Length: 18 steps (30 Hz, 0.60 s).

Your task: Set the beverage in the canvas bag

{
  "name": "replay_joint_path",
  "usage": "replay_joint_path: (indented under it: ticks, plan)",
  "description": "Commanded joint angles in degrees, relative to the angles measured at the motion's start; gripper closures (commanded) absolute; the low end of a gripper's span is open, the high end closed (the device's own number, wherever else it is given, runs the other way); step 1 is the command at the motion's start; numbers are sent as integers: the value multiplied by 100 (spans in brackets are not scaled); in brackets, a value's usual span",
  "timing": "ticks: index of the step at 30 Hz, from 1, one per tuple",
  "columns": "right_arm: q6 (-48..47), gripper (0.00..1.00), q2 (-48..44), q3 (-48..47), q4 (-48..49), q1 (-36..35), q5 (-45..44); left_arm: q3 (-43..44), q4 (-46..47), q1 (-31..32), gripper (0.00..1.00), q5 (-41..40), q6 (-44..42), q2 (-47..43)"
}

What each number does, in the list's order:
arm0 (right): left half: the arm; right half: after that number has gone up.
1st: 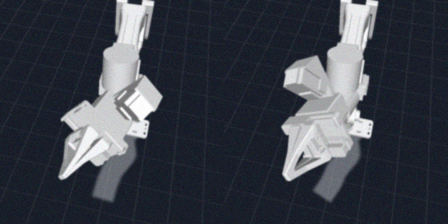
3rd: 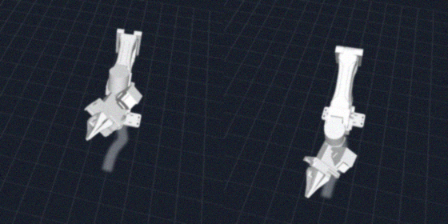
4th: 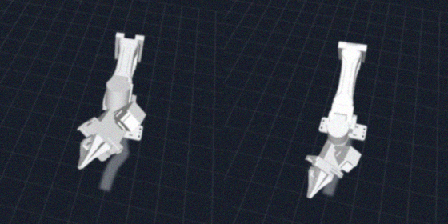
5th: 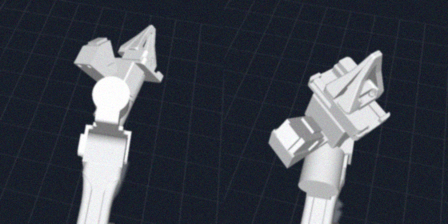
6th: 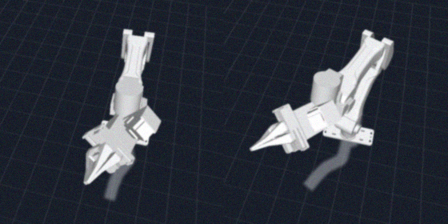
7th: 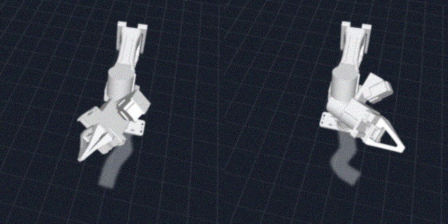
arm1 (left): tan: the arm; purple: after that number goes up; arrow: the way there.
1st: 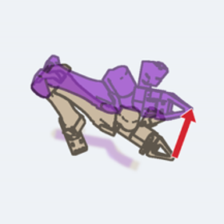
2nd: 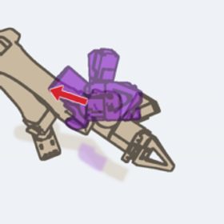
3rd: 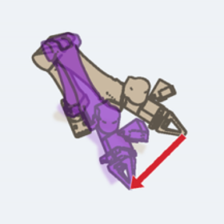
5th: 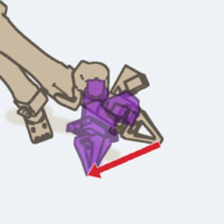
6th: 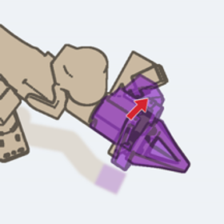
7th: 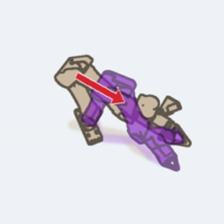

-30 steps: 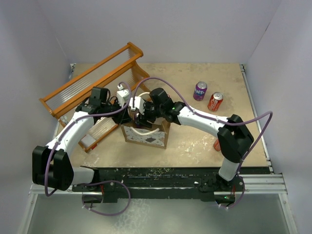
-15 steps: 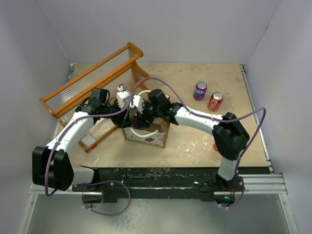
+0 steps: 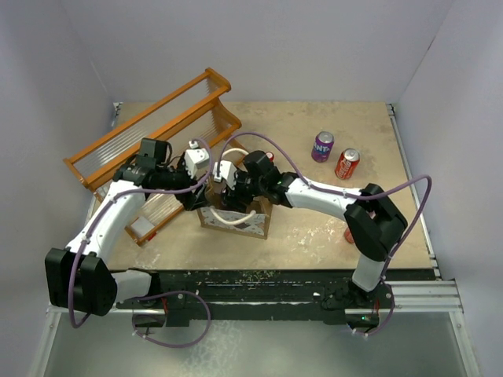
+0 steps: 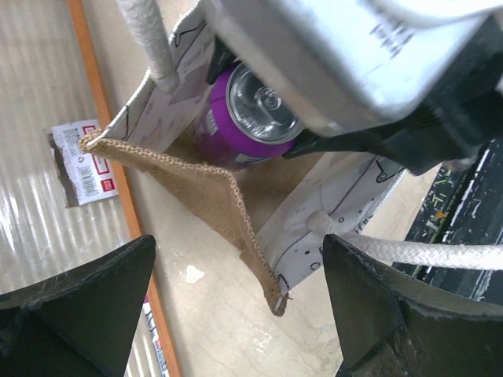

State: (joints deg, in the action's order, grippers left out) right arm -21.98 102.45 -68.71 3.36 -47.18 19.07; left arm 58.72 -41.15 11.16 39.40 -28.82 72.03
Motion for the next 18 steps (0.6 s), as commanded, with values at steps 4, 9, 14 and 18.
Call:
replay_joint_path:
  ticks: [4, 9, 14, 18]
  plan:
    - [-11, 100, -649, 78, 665, 152, 322, 496, -154, -396, 10, 179, -594, -93]
    - [-142, 100, -722, 105, 555, 235, 496, 973, -533, -943, 11, 707, -789, 109]
    - [-337, 100, -798, 139, 375, 265, 536, 1023, -340, -1011, 16, 187, -825, 261]
    - [-615, 100, -1012, 267, 15, 418, 685, 643, -151, -1002, 17, 0, -1180, 180]
